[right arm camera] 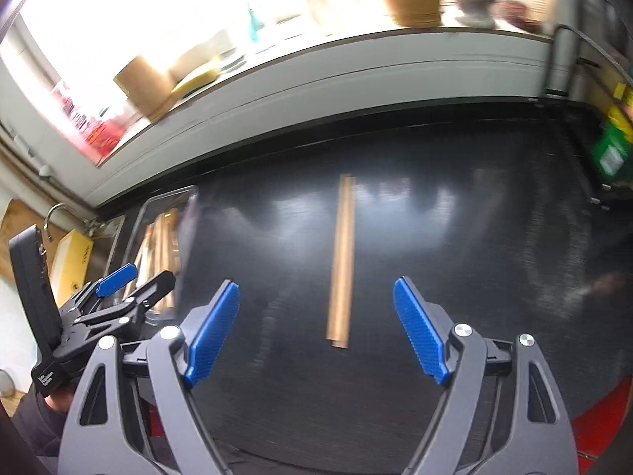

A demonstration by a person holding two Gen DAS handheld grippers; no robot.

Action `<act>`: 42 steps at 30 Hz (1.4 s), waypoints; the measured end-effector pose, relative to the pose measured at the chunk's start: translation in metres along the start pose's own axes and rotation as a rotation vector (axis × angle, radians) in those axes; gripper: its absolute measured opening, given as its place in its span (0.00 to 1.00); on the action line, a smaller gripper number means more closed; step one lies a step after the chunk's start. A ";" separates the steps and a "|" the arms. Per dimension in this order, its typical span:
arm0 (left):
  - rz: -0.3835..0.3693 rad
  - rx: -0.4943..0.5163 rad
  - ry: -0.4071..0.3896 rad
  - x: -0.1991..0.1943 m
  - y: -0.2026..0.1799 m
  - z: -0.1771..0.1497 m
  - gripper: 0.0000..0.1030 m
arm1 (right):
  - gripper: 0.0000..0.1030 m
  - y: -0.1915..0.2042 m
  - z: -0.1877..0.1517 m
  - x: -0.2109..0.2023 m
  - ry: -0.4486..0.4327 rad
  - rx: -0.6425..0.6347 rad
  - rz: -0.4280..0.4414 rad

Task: Organize utensils
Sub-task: 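Move both open tools back over the last two chopsticks, then grasp a chopstick with the right tool while the left tool grasps the other chopstick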

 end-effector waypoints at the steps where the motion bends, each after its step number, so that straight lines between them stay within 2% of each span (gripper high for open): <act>1: -0.008 0.016 0.006 0.004 -0.012 -0.002 0.89 | 0.76 -0.010 -0.003 -0.005 -0.004 0.004 -0.007; 4: -0.022 0.059 0.021 0.019 -0.042 -0.005 0.89 | 0.76 -0.038 -0.008 -0.020 -0.018 0.023 -0.028; 9: -0.009 0.106 0.037 0.051 -0.081 -0.006 0.89 | 0.76 -0.059 -0.009 -0.025 -0.018 0.018 -0.047; 16: 0.022 0.122 0.067 0.078 -0.083 -0.005 0.89 | 0.76 -0.066 0.000 -0.005 0.006 -0.009 -0.052; 27: -0.002 0.174 0.144 0.142 -0.077 -0.001 0.89 | 0.76 -0.069 0.024 0.083 0.145 -0.032 -0.042; 37: -0.063 0.226 0.230 0.200 -0.075 0.005 0.89 | 0.76 -0.067 0.071 0.172 0.258 -0.128 -0.033; 42: -0.064 0.259 0.208 0.207 -0.076 0.010 0.92 | 0.76 -0.064 0.084 0.196 0.290 -0.177 -0.026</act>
Point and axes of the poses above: each gripper's, at about its wrist camera, not at the fingertips, and x roughly the way its jaws point, y to its left, z to its top, the point moved 2 cm from there along x, roughly the way its jaws point, and after that the axes turned 7 degrees about -x, right-handed, at the moved point
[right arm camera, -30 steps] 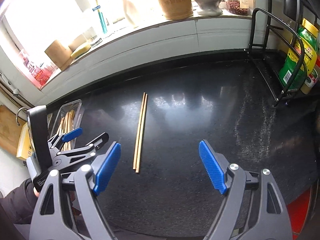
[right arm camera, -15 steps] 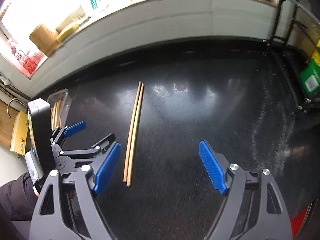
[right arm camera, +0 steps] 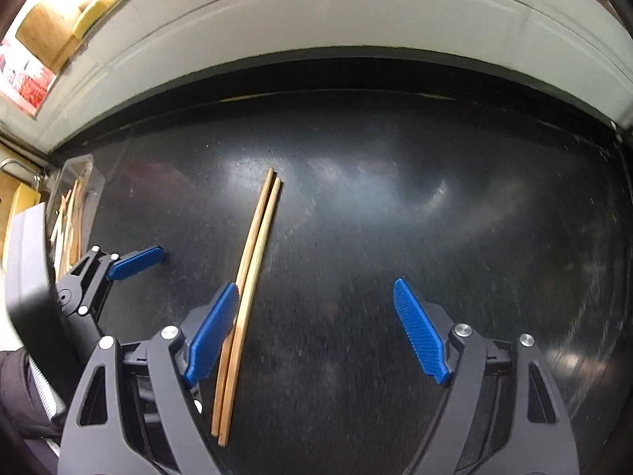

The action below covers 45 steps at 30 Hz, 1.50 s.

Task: Organize utensils
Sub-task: 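Grasp a chopstick with the right tool while the left tool grasps the other chopstick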

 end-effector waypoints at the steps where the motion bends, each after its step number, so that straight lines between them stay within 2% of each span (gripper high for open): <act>1: 0.004 0.004 0.000 0.001 0.000 0.000 0.94 | 0.76 -0.001 0.002 0.003 0.007 -0.002 0.004; 6: 0.013 -0.004 -0.006 0.002 0.003 0.001 0.94 | 0.76 -0.002 0.013 0.009 0.015 0.001 0.003; 8: 0.067 0.004 0.006 0.004 0.009 0.000 0.94 | 0.76 0.000 0.014 0.009 0.015 -0.005 -0.001; 10: 0.064 0.015 0.011 0.001 0.015 0.000 0.94 | 0.76 -0.001 0.014 0.008 0.013 0.002 0.002; 14: -0.014 -0.133 0.044 -0.008 0.029 0.011 0.94 | 0.76 -0.005 0.013 0.002 0.004 0.020 0.010; 16: -0.051 -0.163 0.052 -0.008 0.027 0.013 0.94 | 0.76 -0.007 0.013 0.000 0.003 0.024 0.007; 19: -0.023 -0.105 0.044 -0.005 0.016 0.011 0.94 | 0.76 -0.011 0.011 -0.004 -0.002 0.032 0.001; 21: -0.018 -0.106 0.041 -0.005 0.013 0.012 0.94 | 0.76 -0.014 0.011 -0.007 -0.006 0.037 -0.007; 23: 0.027 -0.086 0.039 -0.003 0.009 0.011 0.94 | 0.76 -0.018 0.008 -0.009 -0.009 0.046 -0.011; 29: 0.106 -0.047 -0.025 -0.002 0.008 -0.001 0.95 | 0.76 -0.019 0.003 -0.009 -0.004 0.038 -0.031; 40: 0.153 -0.144 -0.066 -0.026 0.049 -0.034 0.95 | 0.76 0.034 -0.016 0.024 0.054 -0.076 -0.017; 43: 0.154 -0.147 -0.072 -0.031 0.060 -0.039 0.95 | 0.76 0.042 -0.021 0.030 0.055 -0.109 -0.045; 45: 0.153 -0.148 -0.078 -0.034 0.066 -0.041 0.95 | 0.76 0.046 -0.025 0.031 0.036 -0.151 -0.097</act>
Point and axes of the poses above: each gripper's, at about its wrist camera, not at the fingertips, and x roughly the way its jaws point, y to its left, z to its top, the point moved 2 cm from there along x, roughly the way its jaws point, and after that the axes turned 7 degrees about -x, right-handed, at the moved point
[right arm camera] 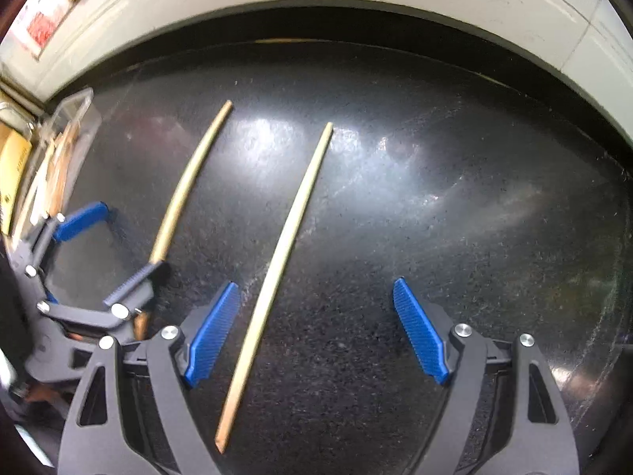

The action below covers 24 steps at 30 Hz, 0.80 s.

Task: Organize utensils
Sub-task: 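Grasp a chopstick with the right tool while the left tool grasps the other chopstick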

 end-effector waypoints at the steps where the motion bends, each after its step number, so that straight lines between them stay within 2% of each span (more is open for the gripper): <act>1: -0.001 0.002 0.000 0.000 0.001 0.002 0.95 | 0.76 0.001 -0.002 0.000 -0.006 -0.010 -0.014; 3: -0.006 0.008 -0.003 0.000 0.005 0.001 0.95 | 0.76 0.006 -0.007 0.002 -0.023 -0.039 -0.049; 7: -0.009 0.009 -0.014 0.001 0.005 -0.001 0.95 | 0.82 -0.002 -0.023 -0.001 -0.074 -0.046 -0.052; 12: -0.007 0.004 -0.020 0.008 -0.008 0.002 0.95 | 0.82 -0.013 -0.042 -0.006 -0.084 -0.035 -0.053; 14: -0.005 0.004 -0.023 0.008 -0.013 0.001 0.94 | 0.74 -0.012 -0.048 -0.009 -0.091 -0.031 -0.051; 15: -0.005 0.005 -0.023 0.007 -0.015 0.001 0.94 | 0.65 -0.010 -0.050 -0.012 -0.096 -0.033 -0.050; 17: -0.009 0.009 -0.029 0.007 -0.019 -0.001 0.82 | 0.46 -0.011 -0.055 -0.018 -0.105 -0.025 -0.045; 18: -0.017 0.026 -0.038 0.004 -0.024 -0.003 0.77 | 0.21 -0.010 -0.055 -0.018 -0.105 -0.018 -0.043; 19: -0.022 0.038 -0.042 0.001 -0.029 -0.005 0.67 | 0.09 -0.010 -0.057 -0.019 -0.094 0.001 -0.031; 20: -0.027 0.053 -0.044 -0.001 -0.034 -0.006 0.55 | 0.08 -0.012 -0.060 -0.019 -0.088 0.012 -0.020; 21: -0.037 0.070 -0.042 -0.003 -0.041 -0.007 0.49 | 0.07 -0.011 -0.062 -0.020 -0.078 0.021 -0.012; 22: -0.043 0.087 -0.041 -0.005 -0.046 -0.008 0.36 | 0.07 -0.014 -0.060 -0.021 -0.073 0.023 -0.010; 23: -0.043 0.096 -0.040 -0.006 -0.050 -0.009 0.18 | 0.07 -0.013 -0.061 -0.022 -0.069 0.024 -0.006; 24: -0.038 0.114 -0.039 -0.006 -0.055 -0.009 0.10 | 0.07 -0.013 -0.062 -0.022 -0.062 0.032 0.006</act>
Point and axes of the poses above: each gripper's, at about its wrist camera, not at the fingertips, and x roughly the way its jaws point, y to its left, z to its top, the point moved 2 cm from there along x, roughly the way its jaws point, and after that the axes turned 7 degrees about -x, right-handed, at the moved point
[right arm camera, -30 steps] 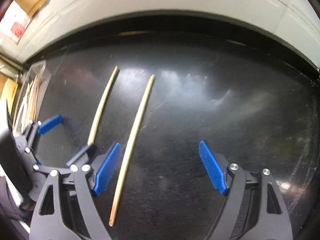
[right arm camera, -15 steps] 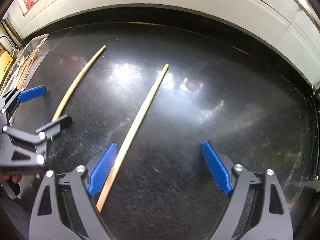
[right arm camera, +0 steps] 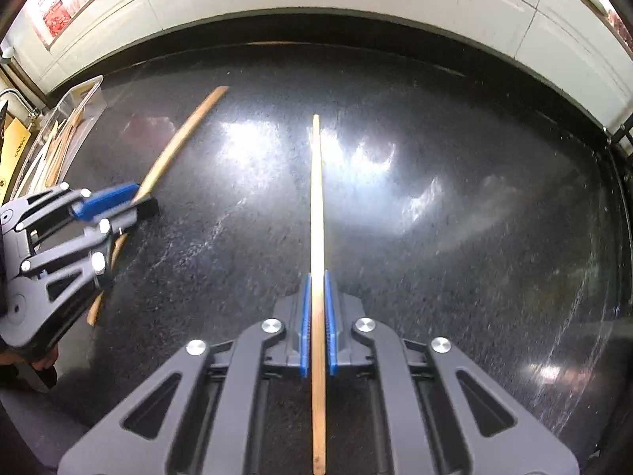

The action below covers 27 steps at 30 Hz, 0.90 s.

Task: Organize utensils
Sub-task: 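Grasp a chopstick with the right tool while the left tool grasps the other chopstick, then carry both chopsticks over the clear tray with both tools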

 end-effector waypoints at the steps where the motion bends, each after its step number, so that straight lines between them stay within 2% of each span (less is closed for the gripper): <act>1: 0.003 0.005 0.004 0.000 -0.002 0.000 0.06 | 0.07 0.000 -0.001 -0.001 0.009 0.018 0.015; 5: 0.003 -0.021 0.039 -0.002 -0.002 0.004 0.05 | 0.07 -0.001 0.000 -0.025 -0.030 0.048 0.021; 15: 0.032 -0.075 -0.010 -0.080 0.009 0.022 0.06 | 0.07 0.003 -0.002 -0.110 -0.167 0.090 0.012; 19: 0.031 -0.121 -0.036 -0.111 0.013 0.023 0.06 | 0.07 0.016 -0.001 -0.127 -0.191 0.087 0.021; 27: 0.052 -0.172 -0.039 -0.141 0.036 0.007 0.06 | 0.07 0.057 0.005 -0.138 -0.204 0.042 0.037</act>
Point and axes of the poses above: each gripper's, at about its wrist camera, not at the fingertips, and x roughly the way its jaws point, y to its left, z to its top, the point moved 2 cm from there along x, roughly the way its jaws point, and after that the axes turned 7 degrees about -x, right-handed, at the moved point
